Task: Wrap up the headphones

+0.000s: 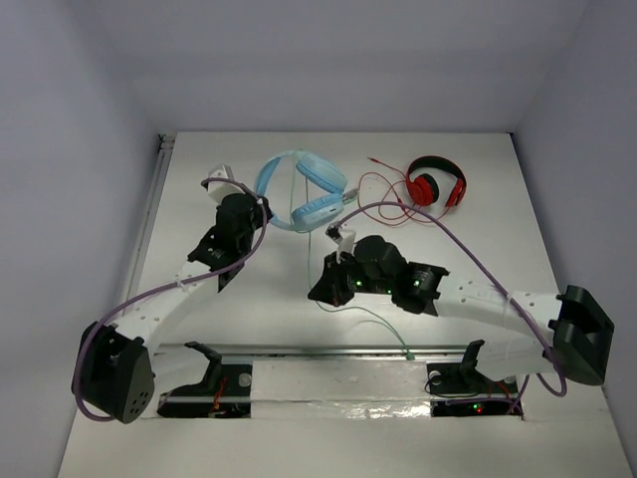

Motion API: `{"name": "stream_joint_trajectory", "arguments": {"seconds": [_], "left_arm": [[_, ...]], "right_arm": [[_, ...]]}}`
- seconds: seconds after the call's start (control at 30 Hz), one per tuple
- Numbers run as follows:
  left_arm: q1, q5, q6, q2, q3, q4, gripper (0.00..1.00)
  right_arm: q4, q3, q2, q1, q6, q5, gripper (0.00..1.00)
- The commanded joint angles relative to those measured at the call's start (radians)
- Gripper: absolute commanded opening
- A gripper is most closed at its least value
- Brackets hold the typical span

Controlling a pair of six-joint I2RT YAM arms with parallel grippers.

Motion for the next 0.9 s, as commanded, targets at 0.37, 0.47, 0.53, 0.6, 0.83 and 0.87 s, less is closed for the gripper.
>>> {"name": "stream_joint_trajectory", "arguments": {"seconds": [0.37,0.47,0.53,0.6,0.83,0.87], "left_arm": [[-0.206,-0.178,0.033,0.018,-0.064,0.038,0.0],[-0.251,-0.224,0.047,-0.017,-0.099,-0.062,0.0],[-0.266,-0.239,0.048,-0.063,-0.122,-0.124,0.0],[-0.294,-0.238,0.044,-0.1,-0.15,-0.171,0.0],[-0.363,-0.128,0.005,-0.217,-0.165,-0.385,0.0],[-0.374,-0.112,0.021,-0.212,-0.154,-0.401,0.0]], "right_arm": [[-0.341,0.321,0.107,0.012,-0.142,-0.042,0.0],[-0.401,0.358,0.098,0.012,-0.178,-0.042,0.0],[-0.438,0.39,0.099,0.012,-0.205,0.001,0.0],[-0.493,0.414,0.107,0.012,-0.221,0.039,0.0],[-0.596,0.46,0.147,0.012,-0.26,0.191,0.0],[-0.621,0.47,0.147,0.012,-0.267,0.208,0.0]]}}
